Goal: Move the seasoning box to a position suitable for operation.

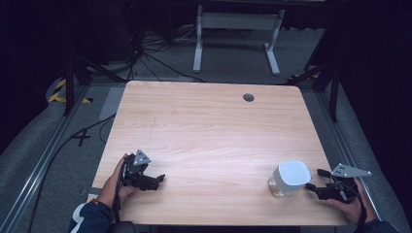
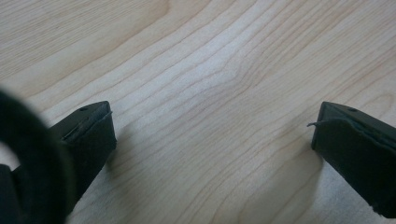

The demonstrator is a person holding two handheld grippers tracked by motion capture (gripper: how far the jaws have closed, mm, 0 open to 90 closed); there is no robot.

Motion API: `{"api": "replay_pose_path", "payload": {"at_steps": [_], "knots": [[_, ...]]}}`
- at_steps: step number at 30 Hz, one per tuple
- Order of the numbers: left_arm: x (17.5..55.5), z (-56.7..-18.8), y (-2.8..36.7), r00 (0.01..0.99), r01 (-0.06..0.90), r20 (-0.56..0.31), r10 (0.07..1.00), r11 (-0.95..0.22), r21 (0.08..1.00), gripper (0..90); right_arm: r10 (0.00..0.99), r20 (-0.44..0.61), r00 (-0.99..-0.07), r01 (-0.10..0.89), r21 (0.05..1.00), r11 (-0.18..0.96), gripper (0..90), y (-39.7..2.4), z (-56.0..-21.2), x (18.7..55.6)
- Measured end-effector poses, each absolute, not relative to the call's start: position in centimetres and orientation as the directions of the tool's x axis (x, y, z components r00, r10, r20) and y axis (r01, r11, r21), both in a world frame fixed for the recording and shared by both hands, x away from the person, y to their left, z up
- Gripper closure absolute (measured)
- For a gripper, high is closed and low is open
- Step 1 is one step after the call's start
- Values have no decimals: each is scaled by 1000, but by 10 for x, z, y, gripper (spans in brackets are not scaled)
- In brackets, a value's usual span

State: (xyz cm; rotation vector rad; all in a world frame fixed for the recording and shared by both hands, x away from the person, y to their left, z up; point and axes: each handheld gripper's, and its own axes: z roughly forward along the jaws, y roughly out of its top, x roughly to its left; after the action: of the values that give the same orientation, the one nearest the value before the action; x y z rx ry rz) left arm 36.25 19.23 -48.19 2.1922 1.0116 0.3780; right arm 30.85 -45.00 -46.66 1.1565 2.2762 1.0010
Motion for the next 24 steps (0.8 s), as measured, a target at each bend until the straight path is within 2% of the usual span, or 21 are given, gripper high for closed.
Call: {"api": "replay_pose_path", "payload": {"at_steps": [4, 13, 15, 16, 18, 19, 20, 22, 24], "knots": [[365, -481, 191, 669, 540, -2, 743, -485, 688, 0, 816, -24, -577, 534, 745, 400, 211, -450, -466, 308], [364, -482, 190, 668, 550, -22, 744, -474, 688, 0, 819, -32, -573, 534, 744, 402, 214, -449, -466, 309], [363, -482, 189, 669, 549, -22, 743, -474, 689, 1, 819, -30, -572, 539, 740, 403, 288, -450, -465, 309], [362, -482, 189, 674, 546, -24, 738, -476, 689, 1, 819, -30, -572, 539, 740, 403, 288, -450, -465, 309], [362, -482, 188, 692, 531, -16, 722, -494, 689, 1, 823, -28, -568, 547, 734, 402, 374, -450, -462, 309], [361, -482, 187, 697, 529, -22, 716, -494, 690, 2, 836, -33, -548, 552, 736, 391, 449, -451, -458, 308], [362, -482, 187, 702, 523, -15, 712, -500, 690, 2, 836, -33, -548, 552, 736, 391, 449, -451, -458, 308], [362, -482, 187, 723, 507, -15, 691, -515, 691, 2, 833, -26, -553, 527, 763, 374, 507, -451, -452, 306], [363, -482, 188, 732, 499, -12, 681, -524, 690, 2, 832, -12, -554, 500, 795, 344, 617, -451, -442, 303]]}}
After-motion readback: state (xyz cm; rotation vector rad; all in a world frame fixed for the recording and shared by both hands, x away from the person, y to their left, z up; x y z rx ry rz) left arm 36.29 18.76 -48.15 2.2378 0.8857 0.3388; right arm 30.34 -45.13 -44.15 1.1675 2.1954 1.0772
